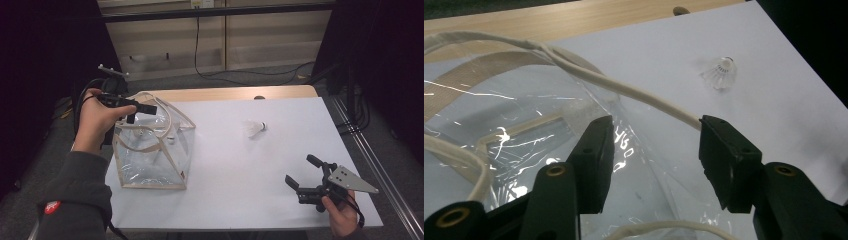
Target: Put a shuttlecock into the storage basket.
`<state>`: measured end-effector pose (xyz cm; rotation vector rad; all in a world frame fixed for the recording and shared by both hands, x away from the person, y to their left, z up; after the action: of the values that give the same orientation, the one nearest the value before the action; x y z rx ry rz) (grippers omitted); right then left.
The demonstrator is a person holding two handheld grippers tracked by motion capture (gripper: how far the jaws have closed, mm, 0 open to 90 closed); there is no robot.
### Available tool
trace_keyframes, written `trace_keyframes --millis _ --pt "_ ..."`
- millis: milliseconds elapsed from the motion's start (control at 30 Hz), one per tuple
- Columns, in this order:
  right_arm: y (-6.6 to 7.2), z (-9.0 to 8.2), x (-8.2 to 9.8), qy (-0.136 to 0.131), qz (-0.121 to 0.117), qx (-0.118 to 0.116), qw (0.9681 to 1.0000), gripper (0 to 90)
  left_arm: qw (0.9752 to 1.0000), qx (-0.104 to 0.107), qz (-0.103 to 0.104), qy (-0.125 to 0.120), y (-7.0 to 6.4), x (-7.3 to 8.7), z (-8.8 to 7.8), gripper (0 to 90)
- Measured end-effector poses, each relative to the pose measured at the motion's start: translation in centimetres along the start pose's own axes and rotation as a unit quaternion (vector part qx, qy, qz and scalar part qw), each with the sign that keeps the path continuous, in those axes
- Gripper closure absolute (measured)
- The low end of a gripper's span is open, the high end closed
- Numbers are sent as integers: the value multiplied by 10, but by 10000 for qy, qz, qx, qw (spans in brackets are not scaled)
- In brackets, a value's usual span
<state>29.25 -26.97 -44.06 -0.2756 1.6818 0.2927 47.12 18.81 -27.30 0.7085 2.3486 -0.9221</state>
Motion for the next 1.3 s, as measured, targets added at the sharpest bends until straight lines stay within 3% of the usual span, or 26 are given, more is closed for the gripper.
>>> trace_keyframes --millis 200,600,767,1000,1300 --pt "0 0 0 4 -5 3 10000 0 9998 173 -4 -70 -14 -3 4 408" --pt "0 0 0 10 -2 12 10000 0 9978 652 75 -90 -41 -9 16 361" --pt "1 0 0 3 4 2 10000 0 9972 720 168 -93 -50 -10 20 337" --pt "1 -1 0 17 -3 -2 10000 0 9965 835 100 -42 -60 -9 28 325" --pt "1 -1 0 9 -4 19 10000 0 9958 897 164 -18 -67 -8 40 274"
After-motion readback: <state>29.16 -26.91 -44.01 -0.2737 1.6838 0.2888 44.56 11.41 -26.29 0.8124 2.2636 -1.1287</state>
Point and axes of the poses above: each handheld gripper's, and its own axes: z roughly forward along the jaws, x roughly out of its underside, y roughly to its left, the point moved 5 cm from there along z, roughly forward along the jaws, and after that the axes turned 13 degrees about x, right-handed, at the moved point
